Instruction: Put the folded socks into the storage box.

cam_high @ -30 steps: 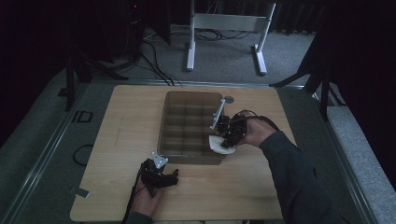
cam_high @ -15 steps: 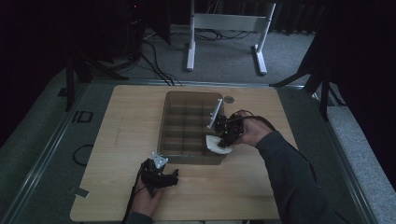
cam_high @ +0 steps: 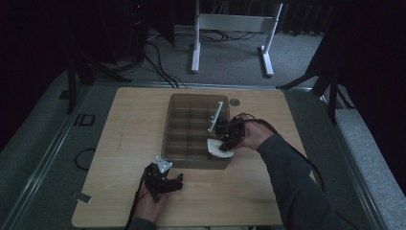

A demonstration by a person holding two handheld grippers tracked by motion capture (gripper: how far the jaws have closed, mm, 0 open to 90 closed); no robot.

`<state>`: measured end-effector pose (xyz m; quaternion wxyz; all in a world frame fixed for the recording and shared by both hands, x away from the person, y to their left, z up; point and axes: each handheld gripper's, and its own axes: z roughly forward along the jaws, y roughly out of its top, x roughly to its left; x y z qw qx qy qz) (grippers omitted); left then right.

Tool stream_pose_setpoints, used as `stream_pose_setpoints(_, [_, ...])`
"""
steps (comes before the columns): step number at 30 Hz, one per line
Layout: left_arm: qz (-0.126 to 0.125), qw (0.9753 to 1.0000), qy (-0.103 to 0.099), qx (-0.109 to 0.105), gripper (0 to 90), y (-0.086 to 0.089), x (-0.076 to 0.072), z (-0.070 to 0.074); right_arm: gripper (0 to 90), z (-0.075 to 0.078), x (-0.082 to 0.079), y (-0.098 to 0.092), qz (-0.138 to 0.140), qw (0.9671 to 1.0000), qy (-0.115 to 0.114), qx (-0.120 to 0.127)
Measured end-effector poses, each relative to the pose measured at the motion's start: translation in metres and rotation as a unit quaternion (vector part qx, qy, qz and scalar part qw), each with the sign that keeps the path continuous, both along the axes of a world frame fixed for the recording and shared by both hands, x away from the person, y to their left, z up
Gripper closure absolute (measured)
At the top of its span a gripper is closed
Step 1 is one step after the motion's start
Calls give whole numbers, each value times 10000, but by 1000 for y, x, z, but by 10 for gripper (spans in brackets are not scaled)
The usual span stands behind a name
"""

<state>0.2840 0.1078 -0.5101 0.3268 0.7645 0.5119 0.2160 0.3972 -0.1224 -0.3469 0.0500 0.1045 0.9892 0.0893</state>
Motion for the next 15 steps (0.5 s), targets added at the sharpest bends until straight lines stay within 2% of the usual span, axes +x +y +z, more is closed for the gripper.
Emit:
stream_pose_setpoints(12, [-3,10000,2,3,121,0,0,0,697,-10,4,8,8,10000,4,-19])
stream_pose_setpoints(15, [-3,10000,2,2,121,0,0,0,697,-15,4,12,7,10000,16,-91])
